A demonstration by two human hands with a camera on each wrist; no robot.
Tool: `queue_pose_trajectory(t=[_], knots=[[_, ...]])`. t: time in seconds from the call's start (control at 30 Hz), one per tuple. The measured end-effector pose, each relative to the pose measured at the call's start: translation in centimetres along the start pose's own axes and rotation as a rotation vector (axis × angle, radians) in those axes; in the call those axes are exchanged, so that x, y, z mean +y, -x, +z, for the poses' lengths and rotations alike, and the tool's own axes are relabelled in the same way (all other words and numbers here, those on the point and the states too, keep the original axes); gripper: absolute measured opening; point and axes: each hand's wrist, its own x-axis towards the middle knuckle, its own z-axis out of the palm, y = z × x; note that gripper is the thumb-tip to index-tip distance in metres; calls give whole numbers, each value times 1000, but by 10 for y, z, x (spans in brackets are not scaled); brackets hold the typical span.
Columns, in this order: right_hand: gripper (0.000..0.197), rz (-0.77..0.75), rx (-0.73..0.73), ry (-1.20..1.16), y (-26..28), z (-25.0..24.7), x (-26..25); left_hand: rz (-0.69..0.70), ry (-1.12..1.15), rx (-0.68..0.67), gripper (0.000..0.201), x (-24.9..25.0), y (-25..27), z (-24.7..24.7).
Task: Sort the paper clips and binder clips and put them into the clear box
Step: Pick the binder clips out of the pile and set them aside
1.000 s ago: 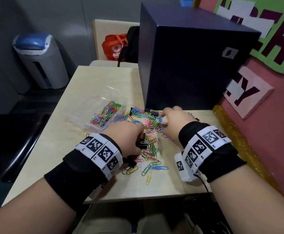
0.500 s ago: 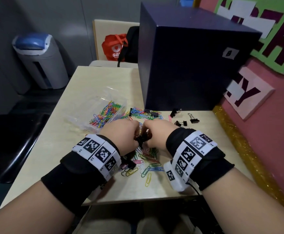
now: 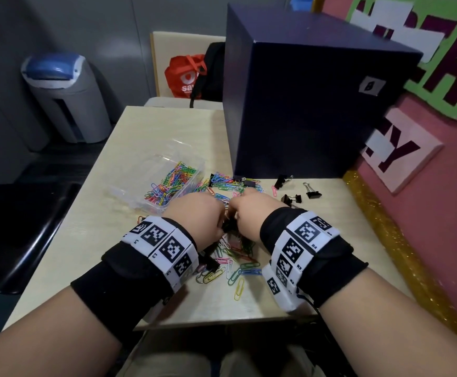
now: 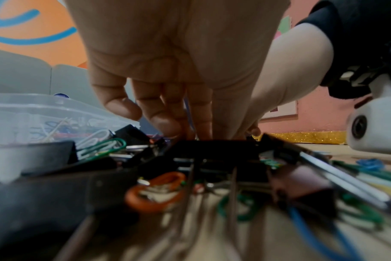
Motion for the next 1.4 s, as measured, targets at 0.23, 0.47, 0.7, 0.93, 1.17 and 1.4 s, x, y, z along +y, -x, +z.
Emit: queue_pose_trajectory(t=[0.23, 0.47, 0.7, 0.93, 1.17, 1.4], knots=[[30, -39, 6, 61, 4, -3, -4, -70, 39, 33, 33, -6, -2, 6], [35, -45, -22, 119, 3, 3, -5, -69, 17, 13, 23, -6, -6, 7], [28, 27, 165, 43, 5, -2, 10, -102, -9, 99, 20, -3, -5, 5], [29, 437, 257, -90, 3, -21, 59, -78, 123, 261, 22, -4, -6, 3], [33, 490, 138, -73, 1, -29, 62, -66, 175, 316, 20, -4, -7, 2], [35, 161, -239, 525, -6, -25, 40, -73, 180, 314, 18, -5, -7, 5]])
